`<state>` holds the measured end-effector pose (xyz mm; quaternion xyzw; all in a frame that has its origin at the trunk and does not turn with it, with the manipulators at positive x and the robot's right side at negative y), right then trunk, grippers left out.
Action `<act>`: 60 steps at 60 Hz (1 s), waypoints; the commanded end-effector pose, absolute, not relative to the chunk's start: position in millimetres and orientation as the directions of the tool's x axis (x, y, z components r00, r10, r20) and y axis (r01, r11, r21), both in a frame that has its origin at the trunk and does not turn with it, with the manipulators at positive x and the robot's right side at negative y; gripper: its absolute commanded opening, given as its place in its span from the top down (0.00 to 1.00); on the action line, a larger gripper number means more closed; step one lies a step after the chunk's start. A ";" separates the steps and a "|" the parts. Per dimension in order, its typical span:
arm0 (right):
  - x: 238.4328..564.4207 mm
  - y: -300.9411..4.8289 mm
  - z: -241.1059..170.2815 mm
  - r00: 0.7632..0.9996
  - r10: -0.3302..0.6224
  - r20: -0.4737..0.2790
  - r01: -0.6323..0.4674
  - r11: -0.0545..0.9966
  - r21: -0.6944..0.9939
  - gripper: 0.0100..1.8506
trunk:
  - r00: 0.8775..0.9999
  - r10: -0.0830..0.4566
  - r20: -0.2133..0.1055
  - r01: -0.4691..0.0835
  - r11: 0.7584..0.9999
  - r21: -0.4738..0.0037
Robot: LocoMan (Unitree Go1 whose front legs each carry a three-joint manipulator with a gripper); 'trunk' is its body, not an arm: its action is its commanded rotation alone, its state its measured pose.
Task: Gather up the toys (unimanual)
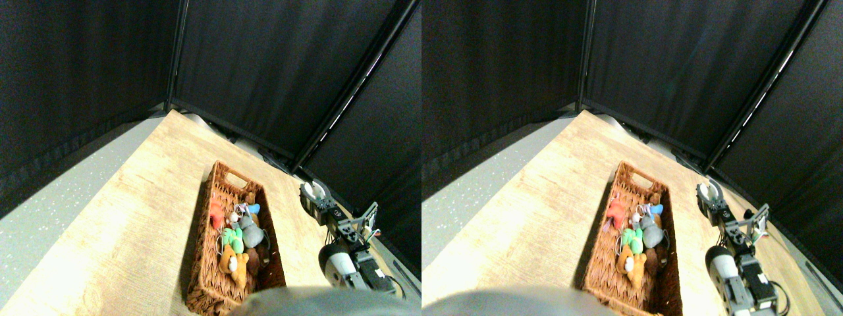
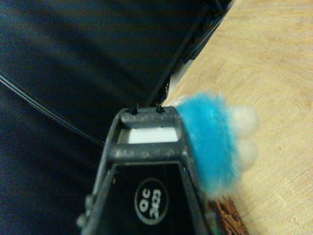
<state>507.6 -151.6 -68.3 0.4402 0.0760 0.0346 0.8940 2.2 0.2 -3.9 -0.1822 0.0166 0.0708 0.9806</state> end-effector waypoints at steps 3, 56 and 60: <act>507.7 -144.6 -66.6 0.987 0.125 -0.105 0.016 0.565 0.825 0.97 | 0.988 0.150 -0.039 -0.154 0.920 -0.359; 501.1 -83.3 -117.2 0.953 0.206 -0.223 0.103 0.472 0.876 0.96 | 0.976 0.204 -0.077 -0.217 0.881 -0.419; 500.8 -83.0 -119.4 0.953 0.206 -0.222 0.100 0.478 0.873 0.95 | 0.976 0.203 -0.078 -0.217 0.882 -0.418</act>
